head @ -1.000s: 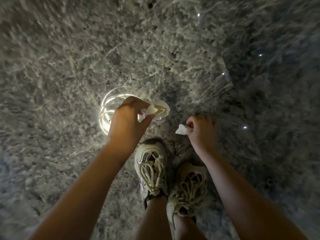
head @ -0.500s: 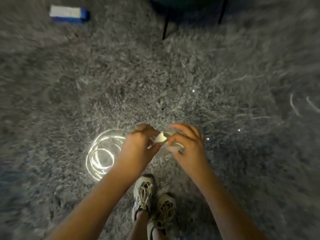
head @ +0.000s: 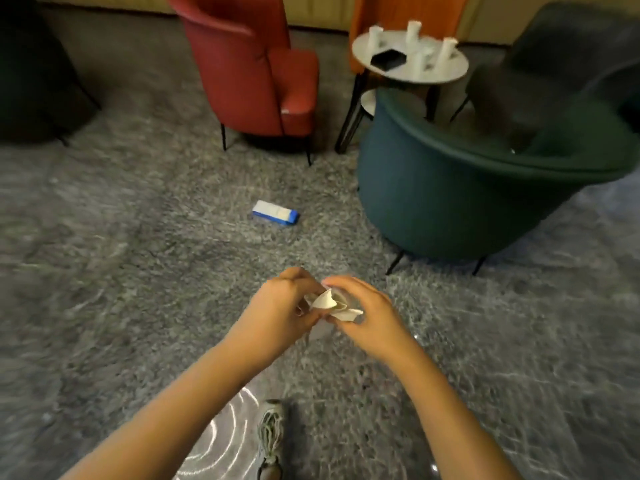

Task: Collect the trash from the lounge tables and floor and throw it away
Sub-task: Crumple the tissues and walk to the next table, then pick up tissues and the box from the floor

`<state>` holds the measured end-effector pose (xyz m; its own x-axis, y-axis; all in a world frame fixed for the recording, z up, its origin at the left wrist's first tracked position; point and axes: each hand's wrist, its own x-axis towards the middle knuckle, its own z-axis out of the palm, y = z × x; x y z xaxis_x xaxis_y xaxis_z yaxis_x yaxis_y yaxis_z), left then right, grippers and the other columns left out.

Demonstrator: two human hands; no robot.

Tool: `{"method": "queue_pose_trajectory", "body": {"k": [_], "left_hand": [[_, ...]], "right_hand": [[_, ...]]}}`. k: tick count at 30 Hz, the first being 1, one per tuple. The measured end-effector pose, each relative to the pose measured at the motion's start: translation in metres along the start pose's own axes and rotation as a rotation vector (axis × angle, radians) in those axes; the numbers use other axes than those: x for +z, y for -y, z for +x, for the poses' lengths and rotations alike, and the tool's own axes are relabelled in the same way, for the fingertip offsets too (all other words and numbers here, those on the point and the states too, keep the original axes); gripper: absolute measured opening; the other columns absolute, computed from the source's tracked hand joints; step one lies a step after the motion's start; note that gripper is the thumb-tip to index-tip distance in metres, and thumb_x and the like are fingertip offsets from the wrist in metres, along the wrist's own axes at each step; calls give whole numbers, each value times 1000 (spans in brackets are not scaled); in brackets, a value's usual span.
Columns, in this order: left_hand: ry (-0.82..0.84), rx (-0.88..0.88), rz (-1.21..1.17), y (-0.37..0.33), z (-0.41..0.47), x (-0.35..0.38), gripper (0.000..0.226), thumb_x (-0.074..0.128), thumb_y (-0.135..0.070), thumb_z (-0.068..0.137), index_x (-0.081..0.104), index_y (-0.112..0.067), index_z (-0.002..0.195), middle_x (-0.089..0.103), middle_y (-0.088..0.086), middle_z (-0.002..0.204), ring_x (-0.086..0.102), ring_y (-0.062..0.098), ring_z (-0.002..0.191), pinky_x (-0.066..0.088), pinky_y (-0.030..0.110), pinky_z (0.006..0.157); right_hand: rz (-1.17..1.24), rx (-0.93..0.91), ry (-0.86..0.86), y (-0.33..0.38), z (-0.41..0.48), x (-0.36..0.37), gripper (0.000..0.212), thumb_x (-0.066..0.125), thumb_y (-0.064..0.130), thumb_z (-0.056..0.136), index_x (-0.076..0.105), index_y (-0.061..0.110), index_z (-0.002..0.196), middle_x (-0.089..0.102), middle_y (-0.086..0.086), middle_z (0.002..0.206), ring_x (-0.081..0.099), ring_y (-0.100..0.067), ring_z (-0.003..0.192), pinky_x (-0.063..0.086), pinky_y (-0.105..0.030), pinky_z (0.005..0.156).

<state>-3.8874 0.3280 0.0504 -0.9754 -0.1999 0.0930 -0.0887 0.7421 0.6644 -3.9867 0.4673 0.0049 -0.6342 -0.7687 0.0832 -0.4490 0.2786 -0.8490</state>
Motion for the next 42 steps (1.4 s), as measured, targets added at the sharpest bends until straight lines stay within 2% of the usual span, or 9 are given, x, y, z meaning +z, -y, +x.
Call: {"method": "queue_pose_trajectory", "body": {"k": [6, 9, 14, 18, 20, 29, 32, 35, 42], "left_hand": [[-86, -12, 75, 33, 100, -118, 23, 73, -10, 76, 69, -8, 98, 61, 5, 101, 59, 13, 70, 46, 16, 66], [-126, 2, 86, 47, 153, -168, 22, 72, -14, 78, 68, -11, 99, 62, 3, 103, 61, 11, 81, 47, 17, 70], [-237, 15, 120, 67, 254, -239, 22, 73, -15, 77, 70, -10, 98, 65, 5, 98, 61, 14, 85, 47, 24, 72], [-273, -21, 146, 103, 340, -261, 21, 72, -17, 77, 70, -11, 97, 63, -1, 90, 59, 10, 78, 49, 25, 72], [-294, -53, 146, 130, 383, -262, 18, 72, -17, 78, 70, -12, 95, 62, -6, 85, 59, 8, 75, 49, 22, 69], [-237, -354, 69, 296, 533, -223, 15, 69, -19, 82, 70, -13, 96, 66, -9, 82, 57, 0, 71, 40, 2, 62], [-182, -467, 28, 372, 563, -200, 11, 68, -20, 82, 71, -14, 91, 69, -6, 83, 59, 1, 71, 46, 11, 65], [-121, -566, 7, 454, 591, -169, 12, 69, -17, 81, 71, -11, 92, 70, 1, 90, 64, 14, 82, 51, 29, 74], [-53, -679, 20, 656, 641, -57, 21, 74, -14, 75, 70, -7, 95, 68, 8, 102, 64, 26, 89, 42, 24, 75]], "right_hand": [[-79, -153, 54, 63, 163, -22, 43, 79, 10, 69, 64, 12, 109, 54, 3, 104, 54, -4, 95, 42, -12, 85], [-116, -172, 10, 84, 230, -33, 40, 79, 10, 67, 64, 10, 104, 56, 0, 101, 56, -12, 93, 45, -21, 81], [-218, -92, -98, 87, 331, -69, 42, 79, 20, 67, 62, 21, 105, 62, 7, 104, 51, -16, 102, 35, -24, 83], [-188, -6, -113, 53, 414, -99, 41, 79, 25, 68, 61, 22, 105, 64, 6, 103, 55, -16, 100, 43, -36, 90], [-168, 8, -89, 31, 462, -108, 43, 78, 25, 68, 61, 21, 107, 65, 6, 104, 57, -16, 100, 44, -41, 92], [-149, 123, 108, -101, 668, -84, 39, 78, 22, 70, 62, 17, 105, 65, 5, 101, 58, -13, 94, 48, -30, 80], [-139, 200, 155, -163, 714, -41, 39, 79, 17, 68, 63, 15, 103, 63, 3, 100, 57, -14, 94, 44, -25, 75], [-134, 270, 213, -233, 750, 15, 39, 82, 11, 63, 64, 6, 97, 61, -3, 98, 58, -23, 94, 47, -35, 80], [-145, 463, 226, -416, 801, 156, 44, 83, 17, 61, 66, 8, 101, 50, -11, 128, 47, -24, 120, 40, -37, 98]]}}
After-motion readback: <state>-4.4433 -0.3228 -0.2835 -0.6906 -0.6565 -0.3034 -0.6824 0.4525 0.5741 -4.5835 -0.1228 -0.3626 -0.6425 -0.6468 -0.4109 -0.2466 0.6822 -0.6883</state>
